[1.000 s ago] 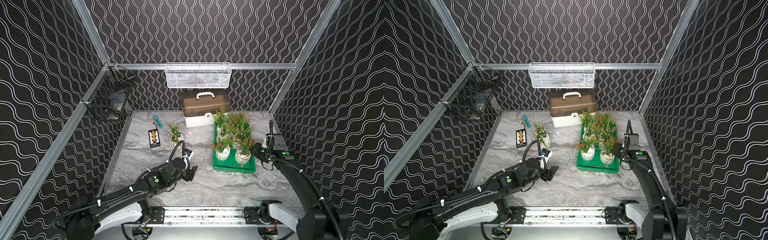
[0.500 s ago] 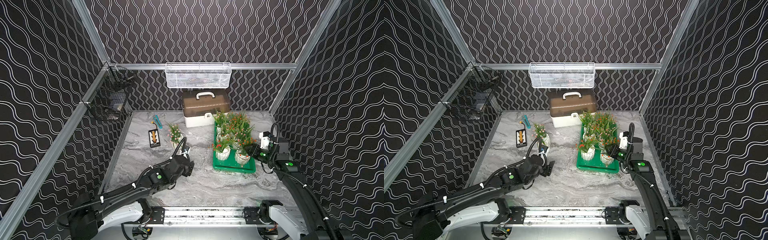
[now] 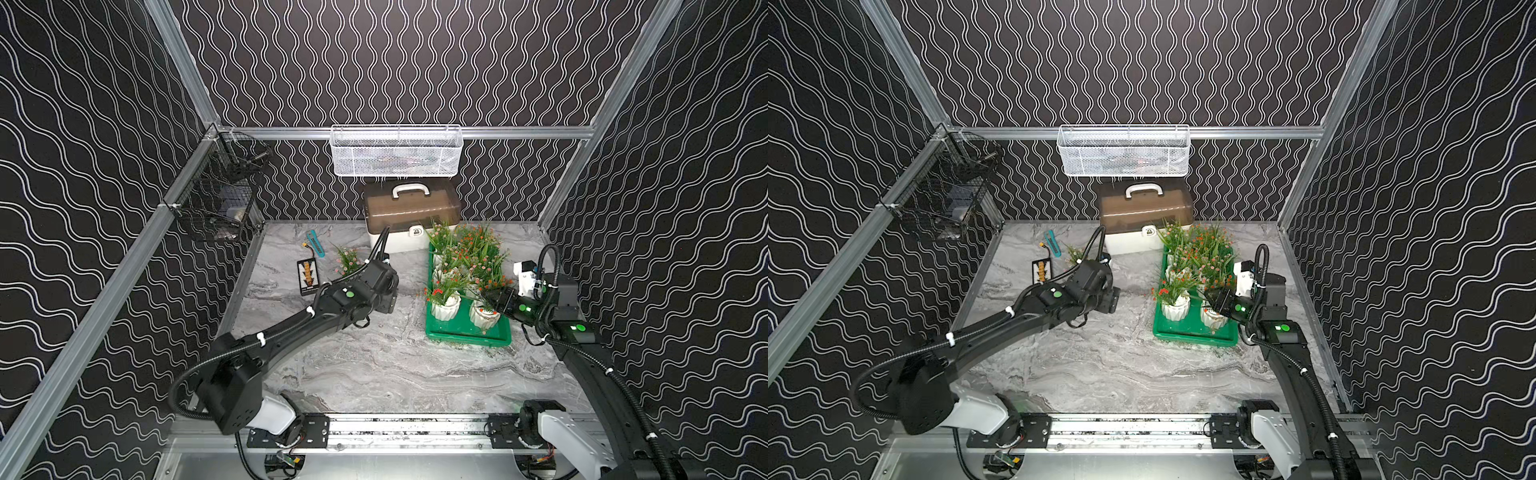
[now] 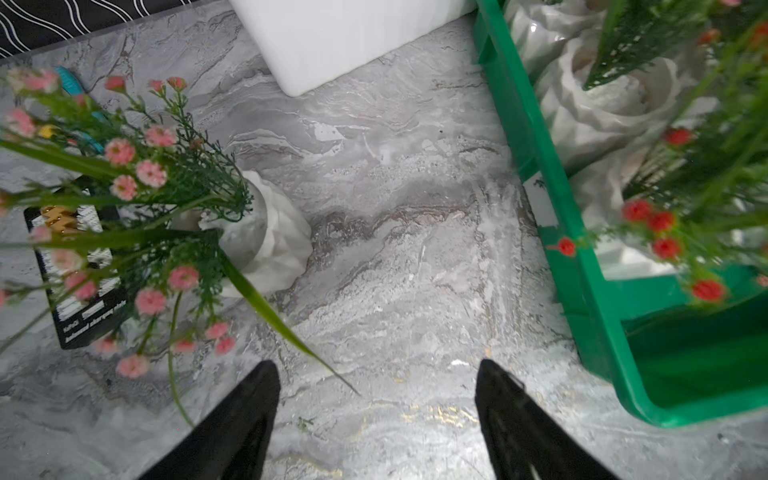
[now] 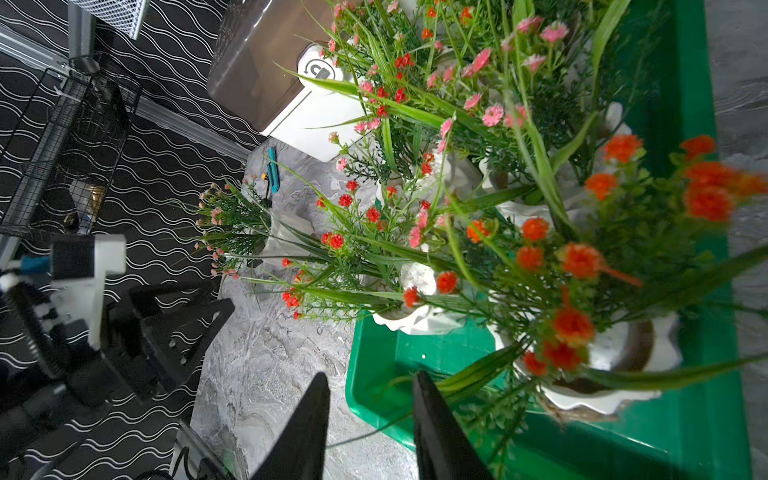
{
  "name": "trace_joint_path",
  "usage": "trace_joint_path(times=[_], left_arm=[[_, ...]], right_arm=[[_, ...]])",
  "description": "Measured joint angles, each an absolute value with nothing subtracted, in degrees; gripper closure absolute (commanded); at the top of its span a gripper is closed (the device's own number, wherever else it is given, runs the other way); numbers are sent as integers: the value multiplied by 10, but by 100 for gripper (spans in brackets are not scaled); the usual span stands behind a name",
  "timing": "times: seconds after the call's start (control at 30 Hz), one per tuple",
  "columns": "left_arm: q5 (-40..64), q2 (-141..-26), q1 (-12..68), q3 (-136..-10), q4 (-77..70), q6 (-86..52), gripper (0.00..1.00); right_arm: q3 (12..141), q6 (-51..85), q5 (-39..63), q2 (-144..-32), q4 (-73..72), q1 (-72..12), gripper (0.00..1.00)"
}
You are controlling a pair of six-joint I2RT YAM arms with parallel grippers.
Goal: Put the potted gypsophila into the storage box
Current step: Pick up the baby's breath potted plant from the center of the board.
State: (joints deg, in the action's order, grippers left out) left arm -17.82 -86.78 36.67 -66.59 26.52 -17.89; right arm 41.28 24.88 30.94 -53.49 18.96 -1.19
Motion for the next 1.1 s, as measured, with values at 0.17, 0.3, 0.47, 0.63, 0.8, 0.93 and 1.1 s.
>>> trace_joint_path(times=[0.17,0.3,0.47,0.63,0.8,0.93,1.1], left_arm=[[-178,-950,340,-727,292,-166,29],[-178,-975,318,-755,307,-157,33],[-178,-1007,303,-786,313,-146,37],[-175,-1039,289,-806,321,-144,39],[-189,-1063,284,-820,328,-145,40],[-195,-1077,281,-829,332,-144,41],[-197,-1097,276,-838,335,-142,43]], right_arm=[[413,249,313,-544,190,-13,64],[413,249,321,-545,189,-13,64],[413,249,323,-548,189,-14,64],[413,249,322,-549,190,-14,64],[413,249,324,-542,189,-14,64],[412,250,329,-547,188,-14,64],[412,251,345,-556,184,-14,64]])
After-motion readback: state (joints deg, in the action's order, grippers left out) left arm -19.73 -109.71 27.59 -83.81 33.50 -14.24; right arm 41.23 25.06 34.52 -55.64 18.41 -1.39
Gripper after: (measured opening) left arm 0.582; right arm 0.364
